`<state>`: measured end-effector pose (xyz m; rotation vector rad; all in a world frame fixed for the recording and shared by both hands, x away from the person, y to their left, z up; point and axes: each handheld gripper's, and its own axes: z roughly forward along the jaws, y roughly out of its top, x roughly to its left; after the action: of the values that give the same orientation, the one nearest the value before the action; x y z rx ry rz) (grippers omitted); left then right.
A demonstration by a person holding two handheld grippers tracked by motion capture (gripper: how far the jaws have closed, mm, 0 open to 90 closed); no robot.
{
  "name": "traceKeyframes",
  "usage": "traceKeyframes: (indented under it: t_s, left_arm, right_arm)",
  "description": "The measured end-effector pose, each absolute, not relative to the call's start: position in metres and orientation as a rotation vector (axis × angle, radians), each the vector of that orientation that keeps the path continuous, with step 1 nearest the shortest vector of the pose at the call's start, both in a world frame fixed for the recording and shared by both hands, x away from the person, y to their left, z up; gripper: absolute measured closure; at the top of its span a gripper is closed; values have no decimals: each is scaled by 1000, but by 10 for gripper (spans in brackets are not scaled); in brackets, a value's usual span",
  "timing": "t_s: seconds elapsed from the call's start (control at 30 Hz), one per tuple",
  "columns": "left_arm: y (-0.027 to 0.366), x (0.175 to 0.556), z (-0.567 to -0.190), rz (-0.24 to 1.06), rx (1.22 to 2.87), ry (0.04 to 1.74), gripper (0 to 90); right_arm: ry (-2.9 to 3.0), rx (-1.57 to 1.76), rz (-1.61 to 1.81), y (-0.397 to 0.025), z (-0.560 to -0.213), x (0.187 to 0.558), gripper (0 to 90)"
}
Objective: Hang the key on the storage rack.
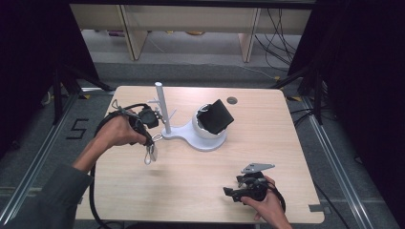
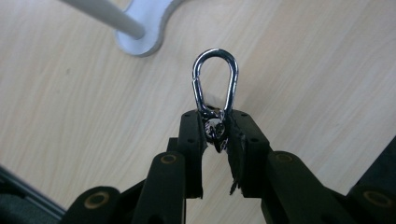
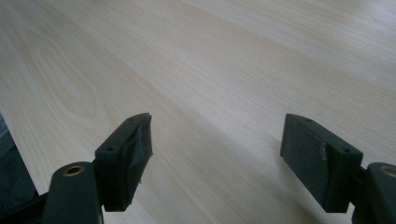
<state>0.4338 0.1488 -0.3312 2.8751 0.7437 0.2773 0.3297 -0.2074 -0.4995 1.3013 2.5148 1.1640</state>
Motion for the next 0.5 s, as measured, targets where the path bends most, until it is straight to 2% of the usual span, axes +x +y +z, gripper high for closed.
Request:
traceKeyframes:
  t_s: [0.5]
  left_arm:
    - [183,457,-295,350,2757,923,753]
  right_arm:
    - [2535,1295,1132,-208,-499,330,257]
